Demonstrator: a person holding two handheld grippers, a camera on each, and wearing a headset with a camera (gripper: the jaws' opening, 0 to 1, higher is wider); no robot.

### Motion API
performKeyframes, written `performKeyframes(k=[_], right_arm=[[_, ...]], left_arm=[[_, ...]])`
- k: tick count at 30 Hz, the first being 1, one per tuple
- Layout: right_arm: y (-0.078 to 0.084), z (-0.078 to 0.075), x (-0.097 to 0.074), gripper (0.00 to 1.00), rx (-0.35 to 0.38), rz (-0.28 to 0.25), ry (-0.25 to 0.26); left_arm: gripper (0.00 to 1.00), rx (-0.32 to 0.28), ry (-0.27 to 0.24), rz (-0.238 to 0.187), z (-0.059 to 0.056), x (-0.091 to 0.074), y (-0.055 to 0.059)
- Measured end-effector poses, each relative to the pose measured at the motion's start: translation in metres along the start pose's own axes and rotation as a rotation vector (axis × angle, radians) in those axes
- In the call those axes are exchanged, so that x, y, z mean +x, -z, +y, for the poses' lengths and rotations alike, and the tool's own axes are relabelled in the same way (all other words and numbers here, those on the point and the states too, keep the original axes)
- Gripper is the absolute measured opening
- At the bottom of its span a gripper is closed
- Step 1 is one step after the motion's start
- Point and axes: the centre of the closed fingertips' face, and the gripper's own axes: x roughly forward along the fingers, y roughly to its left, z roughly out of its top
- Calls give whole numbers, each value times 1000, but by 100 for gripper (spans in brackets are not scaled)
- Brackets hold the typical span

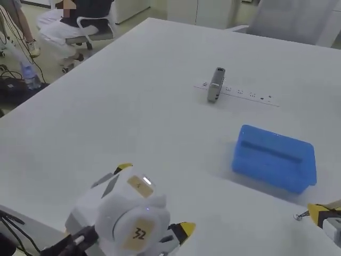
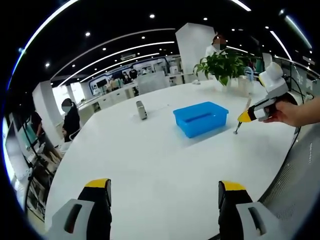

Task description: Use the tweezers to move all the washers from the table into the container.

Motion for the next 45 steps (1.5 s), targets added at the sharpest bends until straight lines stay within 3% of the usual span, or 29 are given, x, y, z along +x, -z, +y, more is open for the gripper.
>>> performKeyframes(k=[27, 38, 45], right_arm=[[-3, -6, 1, 2, 68, 20, -16], [-21, -7, -5, 2, 81, -19, -27], [-49, 2, -16, 2, 81, -78, -63]], left_arm=[[90, 4, 1, 4, -1, -1, 1], [90, 12, 4, 5, -2, 0, 1], [90, 10, 3, 6, -1, 0, 2]])
